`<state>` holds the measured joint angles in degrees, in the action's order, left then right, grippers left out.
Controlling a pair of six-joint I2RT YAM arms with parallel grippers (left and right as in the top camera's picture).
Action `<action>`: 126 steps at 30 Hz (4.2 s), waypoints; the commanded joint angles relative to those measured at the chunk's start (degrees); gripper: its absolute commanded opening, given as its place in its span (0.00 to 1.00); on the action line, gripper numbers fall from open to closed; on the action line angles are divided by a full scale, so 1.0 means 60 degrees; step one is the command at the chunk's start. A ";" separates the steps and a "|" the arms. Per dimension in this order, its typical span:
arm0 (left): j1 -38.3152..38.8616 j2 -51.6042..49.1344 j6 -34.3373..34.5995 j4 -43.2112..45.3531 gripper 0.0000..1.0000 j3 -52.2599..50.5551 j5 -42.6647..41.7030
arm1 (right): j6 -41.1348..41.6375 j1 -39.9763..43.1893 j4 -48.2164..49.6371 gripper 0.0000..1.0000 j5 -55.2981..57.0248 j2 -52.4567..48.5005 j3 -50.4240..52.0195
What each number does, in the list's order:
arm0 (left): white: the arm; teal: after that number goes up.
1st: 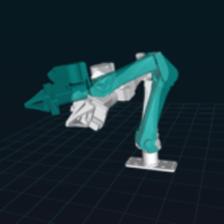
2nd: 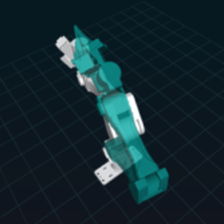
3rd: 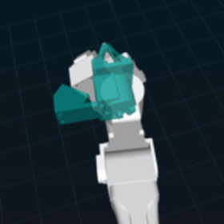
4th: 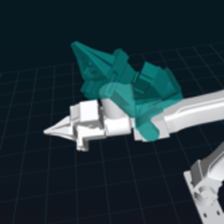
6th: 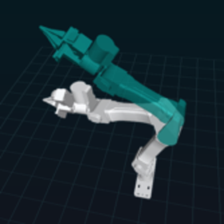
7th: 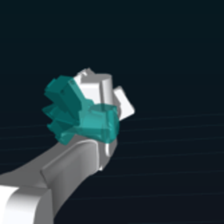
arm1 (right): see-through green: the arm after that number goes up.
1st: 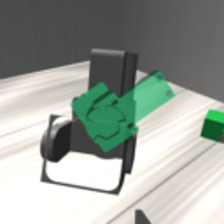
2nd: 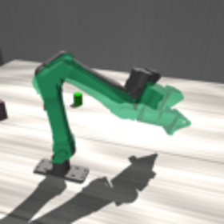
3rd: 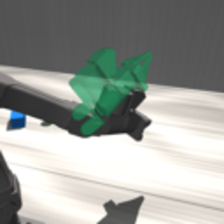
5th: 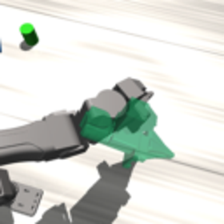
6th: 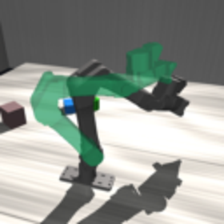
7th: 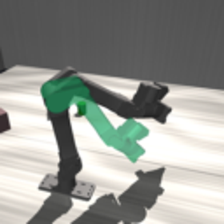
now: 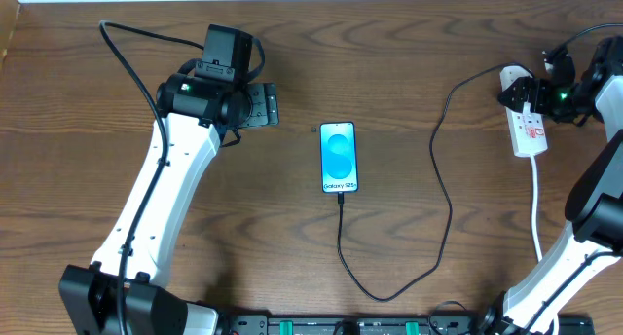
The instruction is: Plug charger to phone and switch on socket
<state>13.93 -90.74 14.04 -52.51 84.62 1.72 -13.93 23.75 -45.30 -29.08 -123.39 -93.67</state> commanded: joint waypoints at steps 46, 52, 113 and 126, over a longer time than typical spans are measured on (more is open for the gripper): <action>0.0011 0.0084 -0.0120 -0.0029 0.87 0.0004 0.0149 | 0.0109 -0.0135 -0.0503 0.99 -0.1126 -0.0076 0.0747; 0.0011 0.0084 -0.0120 -0.0029 0.87 0.0004 0.0149 | 0.0769 0.0055 -0.1308 0.99 0.0630 0.0171 0.0747; 0.0047 0.1443 -0.0131 -0.0729 0.87 -0.0477 0.0412 | 0.3956 0.0135 -0.2707 0.99 0.2790 0.5818 0.0747; -0.0066 0.5468 -0.0157 0.3169 0.87 -0.6018 0.1086 | 0.3956 0.0135 -0.2710 0.99 0.2790 0.5818 0.0747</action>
<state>14.02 -62.83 13.47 -36.67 54.54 6.70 9.10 24.93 -61.49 -12.58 -88.86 -89.06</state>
